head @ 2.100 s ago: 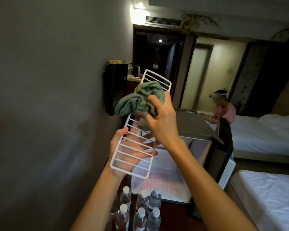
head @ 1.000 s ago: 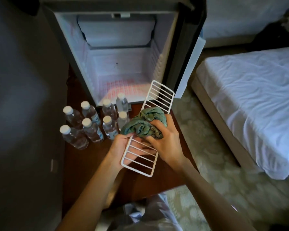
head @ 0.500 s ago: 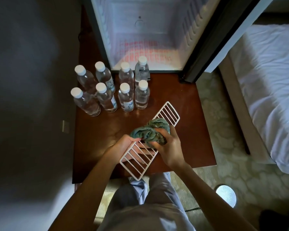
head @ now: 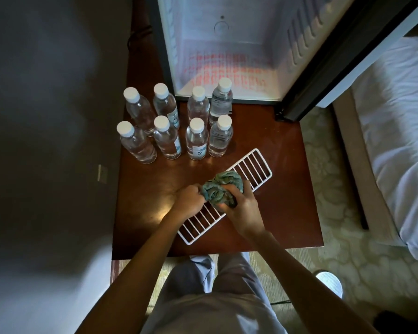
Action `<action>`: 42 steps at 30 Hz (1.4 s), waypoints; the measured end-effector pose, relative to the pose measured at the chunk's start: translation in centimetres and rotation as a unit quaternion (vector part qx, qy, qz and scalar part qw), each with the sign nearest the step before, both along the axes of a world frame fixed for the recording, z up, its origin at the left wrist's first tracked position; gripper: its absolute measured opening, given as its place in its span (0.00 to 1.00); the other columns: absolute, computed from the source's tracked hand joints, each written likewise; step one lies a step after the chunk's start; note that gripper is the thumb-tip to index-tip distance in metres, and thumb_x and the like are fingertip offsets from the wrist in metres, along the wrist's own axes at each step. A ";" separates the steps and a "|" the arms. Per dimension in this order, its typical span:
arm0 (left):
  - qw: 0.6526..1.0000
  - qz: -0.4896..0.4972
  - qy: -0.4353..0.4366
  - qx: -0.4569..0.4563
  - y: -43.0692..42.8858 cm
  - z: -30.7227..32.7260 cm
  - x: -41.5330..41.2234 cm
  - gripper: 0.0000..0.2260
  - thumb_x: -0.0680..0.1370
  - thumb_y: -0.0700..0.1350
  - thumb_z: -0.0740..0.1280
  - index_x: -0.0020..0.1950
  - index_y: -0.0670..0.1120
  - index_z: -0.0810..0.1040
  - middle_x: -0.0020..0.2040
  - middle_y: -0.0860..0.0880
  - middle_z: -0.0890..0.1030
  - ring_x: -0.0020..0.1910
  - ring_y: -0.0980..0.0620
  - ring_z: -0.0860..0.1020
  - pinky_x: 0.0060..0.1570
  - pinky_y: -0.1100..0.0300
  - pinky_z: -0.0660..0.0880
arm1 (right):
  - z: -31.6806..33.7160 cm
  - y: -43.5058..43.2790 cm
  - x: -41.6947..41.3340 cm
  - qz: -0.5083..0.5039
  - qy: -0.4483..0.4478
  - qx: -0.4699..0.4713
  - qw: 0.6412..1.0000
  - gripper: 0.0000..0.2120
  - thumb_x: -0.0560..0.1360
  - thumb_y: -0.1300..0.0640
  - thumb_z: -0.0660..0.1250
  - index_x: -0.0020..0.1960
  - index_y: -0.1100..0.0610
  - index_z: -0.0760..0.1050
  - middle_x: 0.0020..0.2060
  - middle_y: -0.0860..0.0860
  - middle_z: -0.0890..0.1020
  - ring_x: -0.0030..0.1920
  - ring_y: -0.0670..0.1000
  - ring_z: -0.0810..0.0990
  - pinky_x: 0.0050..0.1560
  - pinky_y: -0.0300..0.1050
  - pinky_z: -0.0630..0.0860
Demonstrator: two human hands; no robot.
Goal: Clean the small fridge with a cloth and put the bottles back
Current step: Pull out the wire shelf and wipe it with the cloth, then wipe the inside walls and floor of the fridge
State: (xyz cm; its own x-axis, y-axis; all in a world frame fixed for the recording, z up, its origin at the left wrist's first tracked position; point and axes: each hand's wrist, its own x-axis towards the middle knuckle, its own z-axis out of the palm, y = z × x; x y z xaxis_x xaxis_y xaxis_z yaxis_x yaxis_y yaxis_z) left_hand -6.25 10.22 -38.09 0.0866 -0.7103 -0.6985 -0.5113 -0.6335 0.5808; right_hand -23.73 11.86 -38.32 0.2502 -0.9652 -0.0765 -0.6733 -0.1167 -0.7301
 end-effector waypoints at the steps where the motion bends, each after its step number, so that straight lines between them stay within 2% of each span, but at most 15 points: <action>1: 0.999 -0.013 -0.028 -0.015 0.1 -0.3 -0.1 0.10 0.77 0.41 0.67 0.57 0.42 0.80 0.53 0.46 0.83 0.53 0.47 0.80 0.51 0.60 0.74 | -0.4 -0.1 0.1 -0.001 0.007 0.007 1.000 0.23 0.68 0.54 0.77 0.61 0.55 0.78 0.59 0.56 0.71 0.56 0.57 0.78 0.54 0.54 0.81; 3: 0.997 -0.012 -0.064 -0.050 0.3 -0.9 -0.4 0.10 0.78 0.41 0.66 0.59 0.43 0.80 0.55 0.45 0.83 0.56 0.45 0.79 0.51 0.59 0.71 | -1.1 -0.3 0.3 -0.002 0.015 0.015 1.000 0.23 0.68 0.55 0.77 0.62 0.55 0.77 0.59 0.57 0.71 0.56 0.58 0.77 0.55 0.55 0.80; 7: 0.982 -0.010 -0.151 -0.114 0.8 -1.8 -1.1 0.13 0.76 0.39 0.64 0.60 0.45 0.79 0.55 0.42 0.82 0.56 0.40 0.78 0.60 0.47 0.73 | -1.9 -0.5 1.0 0.007 0.030 0.027 0.999 0.24 0.70 0.53 0.75 0.64 0.53 0.74 0.60 0.57 0.69 0.59 0.60 0.74 0.59 0.59 0.77; 9: 0.973 0.012 -0.175 -0.150 1.4 -1.7 -1.4 0.15 0.76 0.36 0.65 0.62 0.44 0.78 0.56 0.43 0.81 0.57 0.41 0.77 0.60 0.46 0.73 | -1.8 -0.5 1.2 0.024 0.048 0.034 0.998 0.24 0.71 0.51 0.73 0.65 0.51 0.71 0.61 0.57 0.68 0.60 0.59 0.72 0.61 0.60 0.75; 14: 0.958 -0.023 -0.221 -0.183 2.2 -1.3 -1.1 0.12 0.77 0.34 0.64 0.59 0.42 0.78 0.50 0.43 0.82 0.50 0.43 0.80 0.50 0.52 0.76 | -1.8 -0.6 0.3 0.031 0.048 0.062 0.996 0.24 0.74 0.50 0.71 0.67 0.50 0.69 0.63 0.55 0.66 0.62 0.57 0.71 0.65 0.59 0.72; 18: 0.952 0.002 -0.231 -0.202 2.1 -1.1 -2.0 0.12 0.74 0.32 0.67 0.57 0.42 0.77 0.47 0.42 0.82 0.48 0.41 0.80 0.49 0.48 0.78 | -1.6 -1.2 -0.1 0.066 0.098 0.055 0.991 0.25 0.75 0.49 0.70 0.70 0.50 0.70 0.65 0.55 0.66 0.63 0.56 0.70 0.68 0.62 0.66; 22: 0.944 0.035 -0.265 -0.191 1.6 -1.0 -3.8 0.14 0.70 0.32 0.71 0.53 0.43 0.76 0.49 0.43 0.81 0.52 0.40 0.77 0.54 0.46 0.73 | -1.4 -2.4 -0.9 0.087 0.091 0.055 0.991 0.25 0.76 0.49 0.69 0.71 0.52 0.70 0.64 0.55 0.65 0.65 0.55 0.69 0.69 0.57 0.68; 26: 0.944 0.025 -0.297 -0.145 1.1 -0.2 -4.8 0.16 0.72 0.36 0.70 0.58 0.44 0.75 0.56 0.45 0.80 0.59 0.42 0.75 0.61 0.49 0.68 | -1.4 -3.3 -2.3 0.112 0.043 0.073 0.990 0.25 0.77 0.51 0.69 0.71 0.53 0.69 0.65 0.54 0.65 0.65 0.54 0.70 0.68 0.50 0.72; 29: 0.941 0.029 -0.309 -0.133 0.7 0.0 -5.4 0.16 0.73 0.38 0.69 0.60 0.45 0.74 0.59 0.45 0.79 0.62 0.42 0.74 0.62 0.48 0.66 | -1.0 -4.0 -3.2 0.124 0.033 0.089 0.988 0.25 0.78 0.51 0.68 0.73 0.52 0.67 0.67 0.52 0.62 0.64 0.48 0.68 0.70 0.43 0.69; 32: 0.948 0.034 -0.279 -0.151 -0.1 0.6 -6.8 0.14 0.73 0.35 0.68 0.57 0.43 0.74 0.56 0.44 0.79 0.60 0.42 0.74 0.59 0.48 0.68 | -0.8 -5.0 -4.2 0.111 0.001 0.110 0.988 0.24 0.78 0.53 0.67 0.73 0.52 0.68 0.67 0.51 0.62 0.66 0.49 0.69 0.70 0.45 0.70; 34: 0.963 0.072 -0.192 -0.175 -0.6 0.8 -7.7 0.13 0.73 0.33 0.67 0.56 0.42 0.73 0.50 0.43 0.80 0.53 0.41 0.78 0.50 0.49 0.73 | -0.7 -5.9 -5.2 0.093 -0.021 0.115 0.989 0.23 0.77 0.55 0.68 0.71 0.52 0.69 0.67 0.51 0.62 0.66 0.50 0.69 0.69 0.47 0.72; 36: 0.973 0.101 -0.110 -0.174 -1.4 1.0 -8.8 0.13 0.75 0.35 0.66 0.58 0.44 0.71 0.46 0.47 0.81 0.48 0.43 0.81 0.41 0.54 0.74 | -0.6 -7.0 -6.5 0.077 -0.034 0.115 0.990 0.23 0.77 0.56 0.68 0.70 0.51 0.70 0.67 0.49 0.62 0.67 0.50 0.69 0.69 0.47 0.71; 38: 0.976 0.115 -0.075 -0.171 -2.5 1.1 -10.1 0.13 0.76 0.35 0.65 0.58 0.46 0.70 0.43 0.54 0.79 0.46 0.46 0.81 0.35 0.63 0.71 | -0.3 -8.1 -8.0 0.062 -0.037 0.108 0.992 0.22 0.76 0.55 0.68 0.70 0.49 0.70 0.66 0.48 0.62 0.66 0.49 0.69 0.69 0.45 0.71; 40: 0.970 0.154 -0.019 -0.187 -3.9 1.7 -11.6 0.16 0.77 0.33 0.65 0.56 0.54 0.69 0.43 0.59 0.78 0.46 0.52 0.81 0.36 0.69 0.72 | 0.2 -9.4 -9.5 0.047 -0.042 0.095 0.994 0.21 0.76 0.57 0.69 0.68 0.49 0.71 0.62 0.47 0.63 0.63 0.46 0.69 0.67 0.43 0.72; 42: 0.960 0.187 0.037 -0.204 -5.3 1.9 -13.0 0.20 0.78 0.33 0.64 0.56 0.59 0.68 0.47 0.59 0.79 0.47 0.61 0.80 0.43 0.66 0.77 | 0.8 -11.2 -10.7 0.028 -0.049 0.079 0.995 0.21 0.76 0.58 0.69 0.67 0.50 0.72 0.60 0.47 0.64 0.59 0.44 0.70 0.65 0.41 0.73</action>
State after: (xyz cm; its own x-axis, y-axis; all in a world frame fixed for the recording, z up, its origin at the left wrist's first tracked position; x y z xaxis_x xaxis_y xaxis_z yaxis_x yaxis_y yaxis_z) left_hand -19.24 4.87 -36.22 0.3495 -0.8554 -0.3822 -0.2410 -0.4763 0.8456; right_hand -34.46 0.62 -37.55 0.3167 -0.9276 -0.1981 -0.5937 -0.0310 -0.8041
